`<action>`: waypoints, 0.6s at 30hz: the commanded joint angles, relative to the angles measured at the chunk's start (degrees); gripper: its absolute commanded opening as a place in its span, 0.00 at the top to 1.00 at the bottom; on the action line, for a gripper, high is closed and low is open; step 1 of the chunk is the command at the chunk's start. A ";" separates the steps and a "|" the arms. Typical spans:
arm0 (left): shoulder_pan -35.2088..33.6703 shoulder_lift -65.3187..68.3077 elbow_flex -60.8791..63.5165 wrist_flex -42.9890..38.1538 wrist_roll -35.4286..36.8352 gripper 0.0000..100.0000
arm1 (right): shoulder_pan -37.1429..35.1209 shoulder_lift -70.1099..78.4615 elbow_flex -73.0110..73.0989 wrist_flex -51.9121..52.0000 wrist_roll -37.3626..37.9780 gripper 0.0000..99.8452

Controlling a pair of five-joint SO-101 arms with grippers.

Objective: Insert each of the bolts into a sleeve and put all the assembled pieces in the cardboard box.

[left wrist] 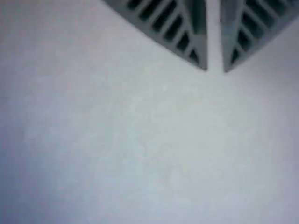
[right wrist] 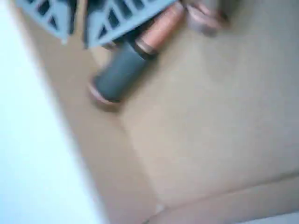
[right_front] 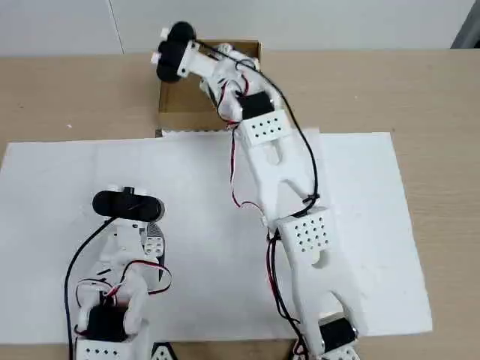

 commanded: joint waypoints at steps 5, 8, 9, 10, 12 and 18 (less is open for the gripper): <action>-0.26 -0.35 -0.22 0.00 0.00 0.99 | 3.47 -7.96 -21.63 24.66 0.18 1.00; -0.26 -0.35 -0.22 0.00 0.00 0.99 | 5.32 -10.15 -23.47 33.63 0.26 1.00; -0.26 -0.35 -0.22 0.00 0.00 0.99 | 6.02 -12.09 -23.65 35.82 0.26 1.00; -0.26 -0.35 -0.22 0.00 0.00 0.99 | 6.81 -13.93 -23.74 38.29 0.18 1.00; -0.26 -0.35 -0.22 0.00 0.00 0.99 | 8.13 -17.10 -23.56 43.03 0.00 1.00; -0.26 -0.35 -0.22 0.00 0.00 0.99 | 12.79 -24.66 -23.56 51.30 -6.42 1.00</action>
